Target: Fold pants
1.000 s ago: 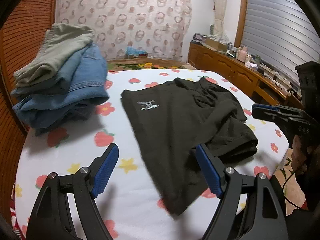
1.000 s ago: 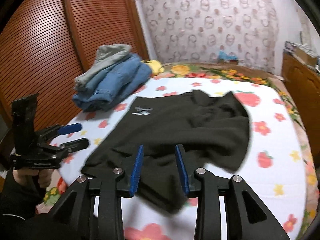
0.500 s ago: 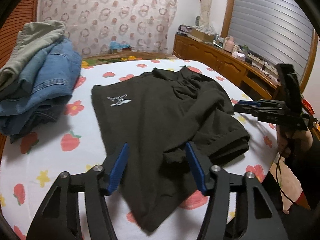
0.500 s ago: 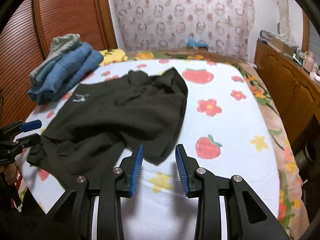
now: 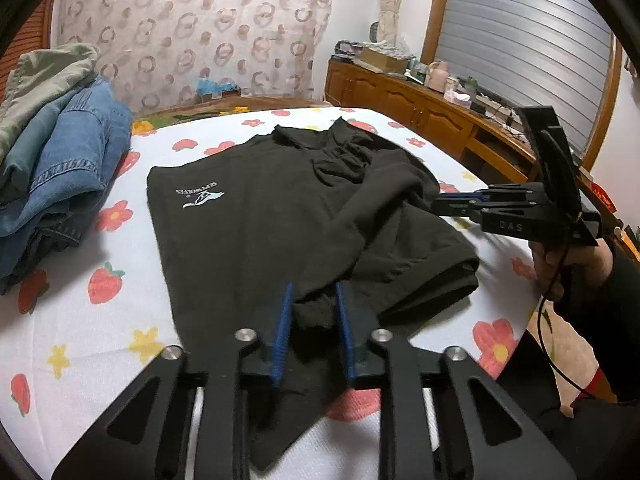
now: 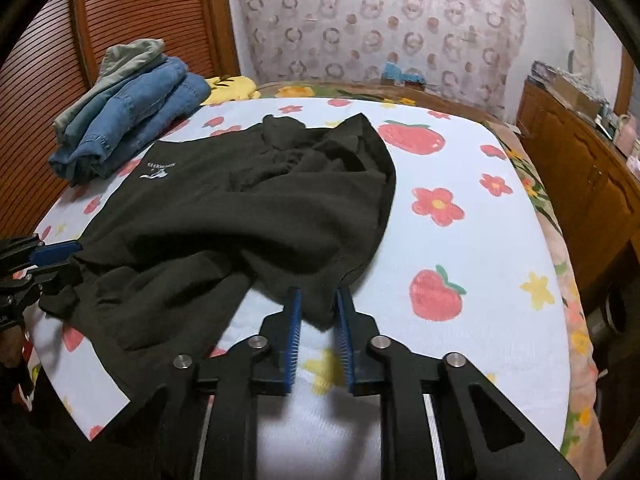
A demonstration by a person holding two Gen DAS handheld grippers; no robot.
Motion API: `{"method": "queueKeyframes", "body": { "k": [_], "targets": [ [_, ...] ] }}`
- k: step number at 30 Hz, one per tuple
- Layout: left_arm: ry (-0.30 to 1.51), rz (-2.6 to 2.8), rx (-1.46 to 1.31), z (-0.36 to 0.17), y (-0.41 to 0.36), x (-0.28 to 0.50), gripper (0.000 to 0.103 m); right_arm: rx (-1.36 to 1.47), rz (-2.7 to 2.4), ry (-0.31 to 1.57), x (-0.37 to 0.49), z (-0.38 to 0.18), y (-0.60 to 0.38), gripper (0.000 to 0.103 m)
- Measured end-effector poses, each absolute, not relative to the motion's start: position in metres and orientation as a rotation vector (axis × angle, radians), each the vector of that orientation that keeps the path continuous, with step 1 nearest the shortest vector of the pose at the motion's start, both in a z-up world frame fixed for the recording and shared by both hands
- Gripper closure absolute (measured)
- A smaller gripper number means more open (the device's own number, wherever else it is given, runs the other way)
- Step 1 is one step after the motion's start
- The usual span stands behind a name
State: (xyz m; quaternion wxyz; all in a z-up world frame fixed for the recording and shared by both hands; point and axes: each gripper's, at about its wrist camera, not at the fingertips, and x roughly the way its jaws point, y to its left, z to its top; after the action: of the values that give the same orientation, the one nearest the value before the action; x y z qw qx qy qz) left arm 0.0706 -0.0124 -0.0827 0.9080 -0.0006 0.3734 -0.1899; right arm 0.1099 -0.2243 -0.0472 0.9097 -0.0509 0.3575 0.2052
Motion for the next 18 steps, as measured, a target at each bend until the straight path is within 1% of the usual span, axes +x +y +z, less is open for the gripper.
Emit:
{"method": "queueKeyframes", "body": {
  "k": [2,3,6,9,18],
  "targets": [
    [0.769,-0.376,-0.006,-0.081,-0.011,0.071,0.086,-0.099,0.431,0.734,0.109,-0.047,-0.227,0.096],
    [0.770,-0.372,-0.012,-0.081,-0.010,0.071,0.089,-0.097,0.435,0.729,0.110,-0.045,-0.228,0.096],
    [0.760,-0.382,-0.015,-0.078,-0.009,0.068,0.093,-0.078,0.442,0.691,0.107,-0.035,-0.234,0.097],
    [0.749,-0.393,-0.023,-0.074,-0.009,0.064,0.095,-0.080,0.443,0.641,0.106,-0.018,-0.235,0.097],
    [0.683,-0.411,-0.062,-0.050,-0.001,0.042,0.095,-0.111,0.474,0.504,0.114,0.036,-0.215,0.097]
  ]
}}
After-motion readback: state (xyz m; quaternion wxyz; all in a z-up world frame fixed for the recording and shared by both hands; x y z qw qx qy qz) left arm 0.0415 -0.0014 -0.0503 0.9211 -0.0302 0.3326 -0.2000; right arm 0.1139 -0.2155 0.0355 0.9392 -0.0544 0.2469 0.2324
